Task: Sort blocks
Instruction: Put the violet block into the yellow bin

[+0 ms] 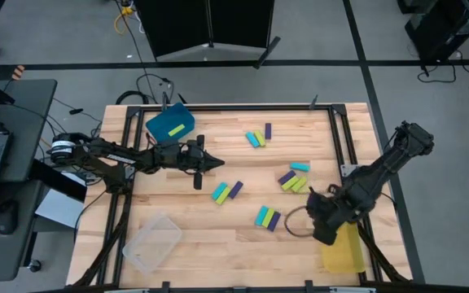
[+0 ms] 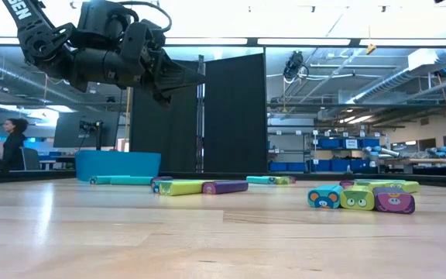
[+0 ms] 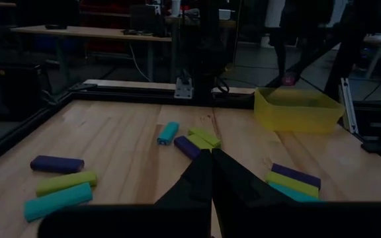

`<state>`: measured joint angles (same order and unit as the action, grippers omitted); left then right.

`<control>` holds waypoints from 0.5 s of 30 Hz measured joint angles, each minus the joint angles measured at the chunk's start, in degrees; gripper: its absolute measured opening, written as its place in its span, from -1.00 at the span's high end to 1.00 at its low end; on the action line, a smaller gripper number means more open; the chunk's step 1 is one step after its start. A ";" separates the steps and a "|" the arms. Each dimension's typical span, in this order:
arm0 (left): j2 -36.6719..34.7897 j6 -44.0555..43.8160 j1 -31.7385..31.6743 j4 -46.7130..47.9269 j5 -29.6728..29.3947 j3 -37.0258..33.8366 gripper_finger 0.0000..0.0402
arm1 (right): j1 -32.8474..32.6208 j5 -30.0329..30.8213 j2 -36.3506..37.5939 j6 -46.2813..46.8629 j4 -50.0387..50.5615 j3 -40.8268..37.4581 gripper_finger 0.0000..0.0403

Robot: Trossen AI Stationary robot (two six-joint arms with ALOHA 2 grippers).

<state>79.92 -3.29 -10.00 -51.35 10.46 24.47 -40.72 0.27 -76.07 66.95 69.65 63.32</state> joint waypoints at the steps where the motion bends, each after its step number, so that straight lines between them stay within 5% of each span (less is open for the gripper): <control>1: 0.00 0.04 0.00 0.00 0.02 0.00 0.95 | -1.47 -0.02 0.00 0.04 -0.01 -0.51 0.47; 15: 0.00 0.24 -0.15 -0.06 0.33 0.00 0.95 | -11.73 -4.46 0.00 -2.46 -3.72 -8.60 0.47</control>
<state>79.92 -3.05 -10.15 -51.41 10.79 24.47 -52.45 -4.19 -76.07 64.49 65.93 54.73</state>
